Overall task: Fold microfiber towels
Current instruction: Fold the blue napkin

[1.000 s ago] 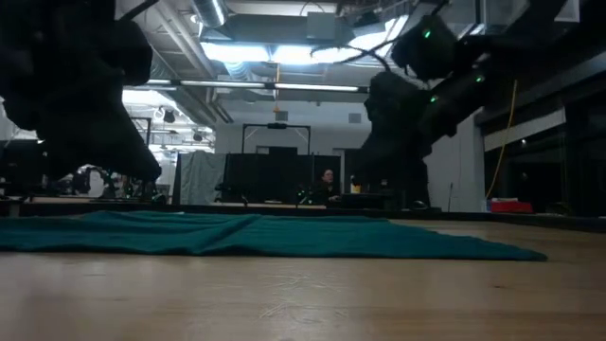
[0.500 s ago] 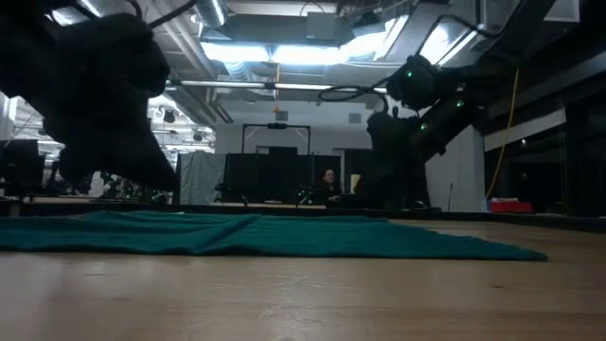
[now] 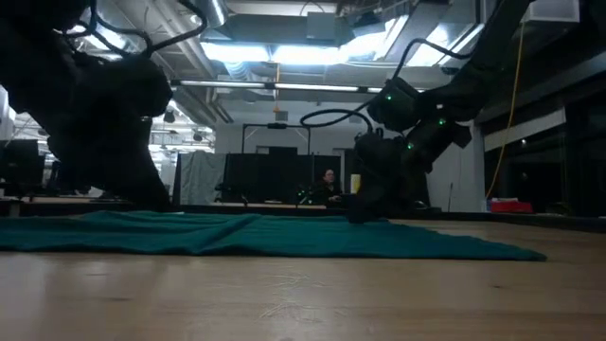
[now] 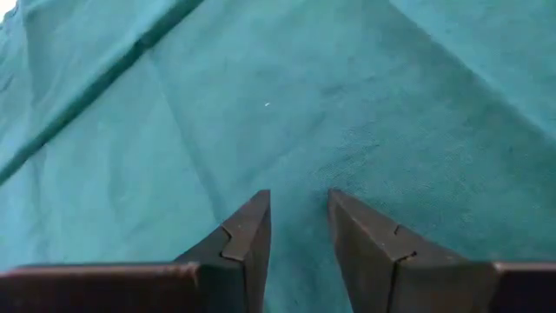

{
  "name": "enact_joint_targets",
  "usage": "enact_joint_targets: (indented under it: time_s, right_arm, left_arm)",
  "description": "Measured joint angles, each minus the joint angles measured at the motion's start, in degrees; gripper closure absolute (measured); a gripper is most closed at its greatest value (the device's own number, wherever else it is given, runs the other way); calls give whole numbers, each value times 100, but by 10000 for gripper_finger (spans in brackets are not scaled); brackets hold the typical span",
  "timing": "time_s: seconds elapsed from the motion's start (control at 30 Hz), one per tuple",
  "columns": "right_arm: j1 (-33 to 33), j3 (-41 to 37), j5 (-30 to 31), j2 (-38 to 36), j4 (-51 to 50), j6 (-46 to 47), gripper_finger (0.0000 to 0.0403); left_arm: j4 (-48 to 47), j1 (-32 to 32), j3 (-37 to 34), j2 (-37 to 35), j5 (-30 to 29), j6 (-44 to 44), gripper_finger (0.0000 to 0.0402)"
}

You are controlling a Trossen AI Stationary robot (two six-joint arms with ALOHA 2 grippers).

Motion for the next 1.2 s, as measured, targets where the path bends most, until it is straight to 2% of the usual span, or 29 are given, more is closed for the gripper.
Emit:
enact_joint_targets:
  time_s: [0.13, 0.37, 0.63, 0.77, 0.83, 0.97, 1.1, 1.2]
  right_arm:
    - [37, 7, -147, -12, -242, 10, 274]
    - [472, 4, -583, -16, -520, 363, 285]
    - [1586, -4, -745, -8, -540, 1573, 289]
    - [2258, -23, -638, -52, -449, 2603, 282]
    - [2613, -42, -263, -166, -308, 3229, 279]
    - [3155, -74, 1113, -678, -348, 4038, 273]
    - [3294, -50, 2438, -1318, -528, 4123, 267]
    - [3193, -50, 2996, -1655, -777, 3981, 263]
  left_arm:
    - [-490, 217, -142, 0, 105, -296, 399]
    - [-433, 802, -490, -55, 301, -477, 399]
    - [-461, 1677, -495, -70, 492, 327, 399]
    - [-506, 2087, -522, -204, 649, 1391, 399]
    - [-584, 2285, -533, -331, 713, 1909, 399]
    - [-1034, 2357, -601, -967, 743, 2284, 397]
    - [-1307, 1910, -546, -1993, 240, 2314, 399]
    - [-1725, 1555, -563, -2473, 336, 2645, 399]
